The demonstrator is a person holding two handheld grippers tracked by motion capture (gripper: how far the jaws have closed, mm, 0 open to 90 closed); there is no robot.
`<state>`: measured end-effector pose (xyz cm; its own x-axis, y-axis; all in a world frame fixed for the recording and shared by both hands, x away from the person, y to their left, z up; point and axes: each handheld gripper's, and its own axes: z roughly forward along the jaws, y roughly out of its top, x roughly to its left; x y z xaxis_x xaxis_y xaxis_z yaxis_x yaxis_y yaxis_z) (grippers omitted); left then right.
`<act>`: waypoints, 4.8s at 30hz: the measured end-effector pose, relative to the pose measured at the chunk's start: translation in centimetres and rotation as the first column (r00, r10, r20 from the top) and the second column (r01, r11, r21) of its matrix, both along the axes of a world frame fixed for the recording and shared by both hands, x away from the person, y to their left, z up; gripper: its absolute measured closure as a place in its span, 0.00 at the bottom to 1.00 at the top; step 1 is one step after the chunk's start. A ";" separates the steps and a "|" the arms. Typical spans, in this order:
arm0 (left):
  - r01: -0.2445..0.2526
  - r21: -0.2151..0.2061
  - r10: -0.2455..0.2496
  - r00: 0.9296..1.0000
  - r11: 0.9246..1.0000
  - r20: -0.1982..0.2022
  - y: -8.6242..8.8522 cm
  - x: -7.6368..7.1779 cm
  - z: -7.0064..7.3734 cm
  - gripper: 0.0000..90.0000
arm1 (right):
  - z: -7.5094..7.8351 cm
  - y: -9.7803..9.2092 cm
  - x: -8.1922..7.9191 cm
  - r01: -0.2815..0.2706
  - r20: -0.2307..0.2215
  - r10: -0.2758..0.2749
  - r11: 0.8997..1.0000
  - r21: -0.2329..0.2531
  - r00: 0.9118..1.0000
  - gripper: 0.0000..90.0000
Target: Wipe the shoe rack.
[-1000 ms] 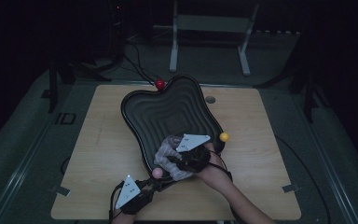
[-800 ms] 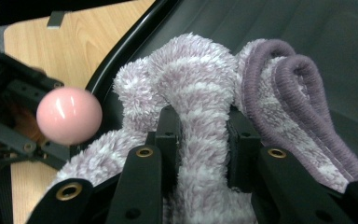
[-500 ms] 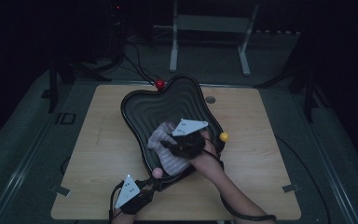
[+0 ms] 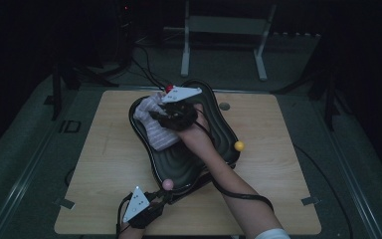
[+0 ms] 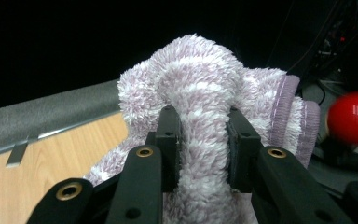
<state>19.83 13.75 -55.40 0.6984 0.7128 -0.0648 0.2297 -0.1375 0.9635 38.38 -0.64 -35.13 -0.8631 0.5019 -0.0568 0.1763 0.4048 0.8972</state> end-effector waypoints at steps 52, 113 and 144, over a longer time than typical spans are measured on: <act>-0.001 0.004 0.002 1.000 1.000 -0.009 0.0 0.0 0.1 0.83 | -8.0 -3.0 -6.6 -0.102 -0.039 0.097 0.985 -0.137 0.995 0.80; 0.002 0.003 -0.002 1.000 1.000 -0.009 0.0 0.0 0.1 0.83 | -0.1 3.3 3.1 0.045 -0.017 -0.046 0.997 -0.055 0.999 0.79; -0.007 0.008 0.007 1.000 1.000 -0.009 0.0 -0.1 0.1 0.83 | -6.8 -2.5 -3.7 0.000 -0.056 -0.004 0.998 -0.070 0.998 0.80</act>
<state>19.78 13.72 -55.28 0.6924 0.7185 -0.0657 0.2398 -0.1434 0.9602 34.64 -3.16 -41.98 -0.8647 0.5005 -0.0432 0.2269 0.4658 0.8553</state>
